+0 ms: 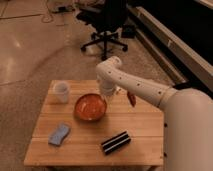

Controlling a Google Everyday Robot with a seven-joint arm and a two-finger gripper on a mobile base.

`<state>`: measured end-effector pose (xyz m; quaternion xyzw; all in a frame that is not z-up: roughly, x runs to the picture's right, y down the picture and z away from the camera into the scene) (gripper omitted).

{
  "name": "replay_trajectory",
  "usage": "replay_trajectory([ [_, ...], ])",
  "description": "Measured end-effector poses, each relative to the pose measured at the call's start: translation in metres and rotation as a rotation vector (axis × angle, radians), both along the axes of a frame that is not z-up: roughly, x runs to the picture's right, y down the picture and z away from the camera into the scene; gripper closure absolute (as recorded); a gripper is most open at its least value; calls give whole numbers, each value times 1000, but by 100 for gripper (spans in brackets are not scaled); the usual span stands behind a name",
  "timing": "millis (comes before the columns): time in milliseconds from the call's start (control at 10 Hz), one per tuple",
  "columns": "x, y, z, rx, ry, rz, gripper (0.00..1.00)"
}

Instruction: Drag the ceramic bowl in a circle

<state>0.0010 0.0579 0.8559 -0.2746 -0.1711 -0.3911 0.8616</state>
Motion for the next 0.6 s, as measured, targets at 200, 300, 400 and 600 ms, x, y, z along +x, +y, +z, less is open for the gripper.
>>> replay_trajectory([
  [200, 4, 6, -3, -10, -8, -11, 58],
  [300, 4, 13, 1, -23, 1, -9, 58],
  [400, 3, 17, 6, -22, -2, -7, 58],
  [600, 9, 9, 7, -18, -6, -2, 58],
])
